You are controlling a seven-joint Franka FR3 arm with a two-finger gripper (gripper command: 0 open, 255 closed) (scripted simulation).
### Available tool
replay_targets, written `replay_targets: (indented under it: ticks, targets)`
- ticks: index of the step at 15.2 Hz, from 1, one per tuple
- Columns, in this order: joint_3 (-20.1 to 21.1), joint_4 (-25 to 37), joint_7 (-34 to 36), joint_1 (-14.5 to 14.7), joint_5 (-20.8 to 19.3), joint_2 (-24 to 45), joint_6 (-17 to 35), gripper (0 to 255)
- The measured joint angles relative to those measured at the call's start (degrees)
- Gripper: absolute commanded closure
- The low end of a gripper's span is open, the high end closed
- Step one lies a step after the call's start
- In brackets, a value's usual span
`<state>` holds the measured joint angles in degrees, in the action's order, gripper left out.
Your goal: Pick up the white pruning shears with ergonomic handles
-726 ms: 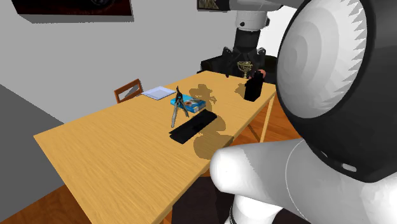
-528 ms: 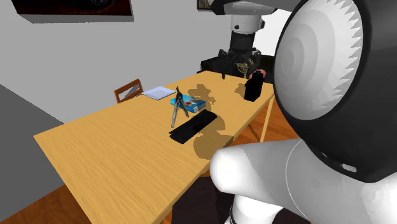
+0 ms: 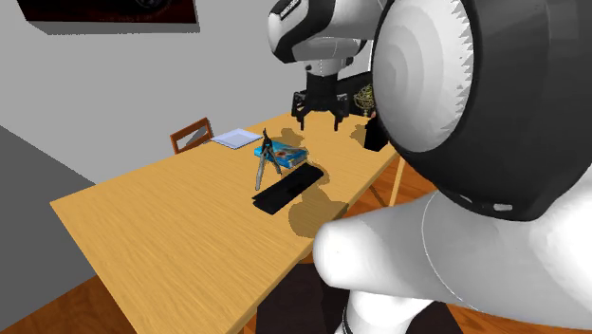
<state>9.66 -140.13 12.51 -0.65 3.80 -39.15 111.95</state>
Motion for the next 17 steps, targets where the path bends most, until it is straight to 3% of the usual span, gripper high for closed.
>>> replay_targets:
  ticks: [4, 9, 14, 17]
  targets:
    - [5.4, 0.0, 7.4, -0.6, -0.2, 5.3, 7.1, 0]
    - [12.6, 3.3, 17.6, -3.0, -3.4, 14.8, 15.0, 0]
    - [19.7, 7.9, 30.3, -6.7, -11.4, 25.6, 21.5, 0]
    - [23.6, 13.4, 39.9, -8.4, -19.4, 33.7, 22.4, 0]
